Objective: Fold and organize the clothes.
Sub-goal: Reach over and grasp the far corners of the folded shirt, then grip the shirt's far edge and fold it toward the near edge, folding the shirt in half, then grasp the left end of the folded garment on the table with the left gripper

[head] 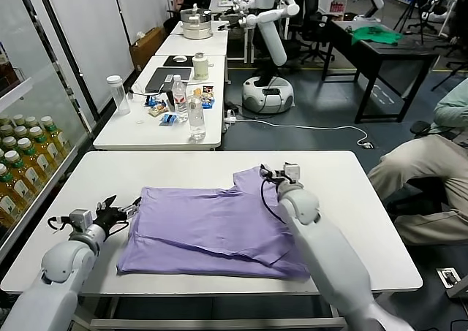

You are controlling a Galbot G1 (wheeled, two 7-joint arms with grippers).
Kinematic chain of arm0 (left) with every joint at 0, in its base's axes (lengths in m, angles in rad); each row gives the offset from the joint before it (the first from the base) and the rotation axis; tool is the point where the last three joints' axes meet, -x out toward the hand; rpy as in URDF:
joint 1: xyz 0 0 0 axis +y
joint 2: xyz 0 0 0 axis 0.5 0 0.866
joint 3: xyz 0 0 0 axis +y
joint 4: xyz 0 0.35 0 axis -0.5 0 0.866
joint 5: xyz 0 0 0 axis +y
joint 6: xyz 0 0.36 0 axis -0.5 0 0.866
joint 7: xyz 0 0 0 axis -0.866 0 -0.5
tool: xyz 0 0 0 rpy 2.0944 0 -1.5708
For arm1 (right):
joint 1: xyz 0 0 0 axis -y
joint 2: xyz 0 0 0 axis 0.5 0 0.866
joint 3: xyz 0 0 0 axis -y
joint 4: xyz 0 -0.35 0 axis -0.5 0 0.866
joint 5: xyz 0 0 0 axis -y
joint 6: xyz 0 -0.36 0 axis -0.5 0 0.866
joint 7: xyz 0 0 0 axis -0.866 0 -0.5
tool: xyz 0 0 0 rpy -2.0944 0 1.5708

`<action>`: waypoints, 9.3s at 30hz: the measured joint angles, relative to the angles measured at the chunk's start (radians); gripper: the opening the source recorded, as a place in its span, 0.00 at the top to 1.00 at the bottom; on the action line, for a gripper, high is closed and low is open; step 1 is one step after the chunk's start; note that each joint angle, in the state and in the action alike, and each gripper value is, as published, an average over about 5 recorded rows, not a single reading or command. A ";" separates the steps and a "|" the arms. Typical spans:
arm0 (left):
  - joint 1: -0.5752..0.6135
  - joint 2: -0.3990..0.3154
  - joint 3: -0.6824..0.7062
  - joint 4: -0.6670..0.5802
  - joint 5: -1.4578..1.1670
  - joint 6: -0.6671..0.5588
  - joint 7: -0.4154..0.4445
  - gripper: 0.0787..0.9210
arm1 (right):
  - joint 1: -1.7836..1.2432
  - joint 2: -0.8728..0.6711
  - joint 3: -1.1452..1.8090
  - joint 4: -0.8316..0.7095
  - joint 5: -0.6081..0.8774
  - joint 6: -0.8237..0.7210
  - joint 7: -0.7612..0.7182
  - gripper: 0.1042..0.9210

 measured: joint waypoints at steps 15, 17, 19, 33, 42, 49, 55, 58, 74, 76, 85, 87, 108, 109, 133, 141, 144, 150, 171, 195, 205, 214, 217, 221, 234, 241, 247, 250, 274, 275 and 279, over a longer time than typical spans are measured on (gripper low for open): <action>-0.154 -0.018 0.083 0.163 0.034 -0.004 0.042 0.12 | 0.094 0.074 0.021 -0.245 -0.029 0.076 -0.024 0.12; -0.167 -0.022 0.091 0.177 0.039 -0.004 0.045 0.12 | 0.098 0.079 0.022 -0.258 -0.029 0.080 -0.026 0.12; -0.178 -0.025 0.099 0.191 0.046 -0.006 0.049 0.12 | 0.101 0.084 0.023 -0.269 -0.030 0.084 -0.026 0.12; -0.223 -0.033 0.115 0.267 0.070 -0.012 0.077 0.25 | 0.117 0.099 0.025 -0.315 -0.022 0.094 -0.028 0.35; -0.228 -0.045 0.118 0.282 0.075 -0.014 0.100 0.55 | 0.118 0.103 0.025 -0.330 -0.012 0.088 -0.028 0.67; -0.241 -0.056 0.126 0.299 0.090 -0.019 0.102 0.79 | 0.118 0.101 0.025 -0.332 -0.011 0.088 -0.030 0.92; -0.247 -0.058 0.128 0.303 0.095 -0.019 0.102 0.73 | 0.118 0.099 0.025 -0.331 -0.010 0.088 -0.031 1.00; -0.248 -0.058 0.128 0.304 0.097 -0.019 0.102 0.72 | 0.118 0.098 0.025 -0.328 -0.011 0.089 -0.031 1.00; -0.256 -0.066 0.130 0.307 0.101 -0.022 0.101 0.27 | 0.123 0.095 0.026 -0.322 -0.023 0.095 -0.032 0.54; -0.256 -0.067 0.131 0.309 0.101 -0.023 0.101 0.19 | 0.124 0.098 0.026 -0.328 -0.023 0.096 -0.036 0.47; -0.258 -0.069 0.135 0.315 0.102 -0.023 0.102 0.12 | 0.135 0.108 0.028 -0.356 -0.021 0.099 -0.041 0.17; -0.259 -0.071 0.136 0.316 0.102 -0.023 0.104 0.13 | 0.135 0.108 0.028 -0.358 -0.018 0.097 -0.041 0.18; -0.257 -0.073 0.134 0.313 0.096 -0.025 0.116 0.82 | 0.125 0.104 0.025 -0.359 -0.009 0.093 -0.051 0.91; -0.257 -0.074 0.134 0.312 0.096 -0.025 0.117 0.86 | 0.125 0.104 0.024 -0.359 -0.009 0.093 -0.051 0.94; -0.251 -0.072 0.126 0.283 0.072 -0.033 0.111 0.71 | 0.112 0.090 0.016 -0.327 -0.010 0.093 -0.055 0.99; -0.274 -0.085 0.141 0.305 0.075 -0.012 0.088 0.44 | 0.110 0.087 0.015 -0.323 -0.014 0.093 -0.055 0.99; -0.281 -0.088 0.144 0.315 0.076 -0.001 0.082 0.34 | 0.109 0.087 0.015 -0.322 -0.016 0.093 -0.056 0.99; -0.286 -0.089 0.145 0.323 0.062 0.018 0.083 0.40 | 0.108 0.085 0.015 -0.321 -0.019 0.093 -0.056 0.99; -0.260 -0.077 0.126 0.288 0.007 0.010 0.084 0.99 | 0.057 0.042 0.012 -0.191 0.005 0.087 -0.049 0.99; 0.033 -0.041 -0.004 -0.039 -0.078 -0.047 0.063 0.99 | -0.291 -0.176 0.060 0.437 0.072 -0.008 -0.016 0.99; 0.131 -0.028 -0.050 -0.129 -0.075 -0.049 0.061 0.99 | -0.399 -0.206 0.063 0.552 0.072 -0.021 -0.007 0.99; 0.196 -0.031 -0.062 -0.176 -0.047 -0.048 0.062 0.99 | -0.444 -0.222 0.066 0.590 0.071 -0.044 0.013 0.99; 0.209 -0.032 -0.063 -0.190 -0.039 -0.045 0.062 0.99 | -0.456 -0.229 0.068 0.603 0.071 -0.056 0.022 0.99; 0.222 -0.031 -0.067 -0.204 -0.031 -0.039 0.062 0.99 | -0.472 -0.238 0.069 0.624 0.073 -0.072 0.034 0.99; 0.241 -0.030 -0.081 -0.218 0.046 0.001 0.036 0.85 | -0.525 -0.250 0.071 0.665 0.062 -0.096 0.044 0.77; 0.257 -0.026 -0.106 -0.251 0.066 0.008 -0.004 0.61 | -0.548 -0.262 0.093 0.710 0.049 -0.101 0.047 0.54; 0.275 -0.046 -0.099 -0.287 0.018 0.033 -0.054 0.40 | -0.571 -0.264 0.104 0.747 0.038 -0.103 0.045 0.33; 0.275 -0.060 -0.086 -0.291 -0.009 0.054 -0.092 0.30 | -0.584 -0.265 0.106 0.764 0.032 -0.103 0.043 0.22; 0.275 -0.113 -0.019 -0.291 -0.098 0.122 -0.324 0.50 | -0.603 -0.252 0.101 0.780 -0.003 -0.106 0.036 0.12; 0.276 -0.114 -0.016 -0.294 -0.098 0.122 -0.327 0.53 | -0.603 -0.251 0.100 0.780 -0.003 -0.106 0.035 0.12; 0.275 -0.120 -0.004 -0.298 -0.090 0.120 -0.337 0.67 | -0.600 -0.248 0.098 0.776 -0.005 -0.106 0.034 0.12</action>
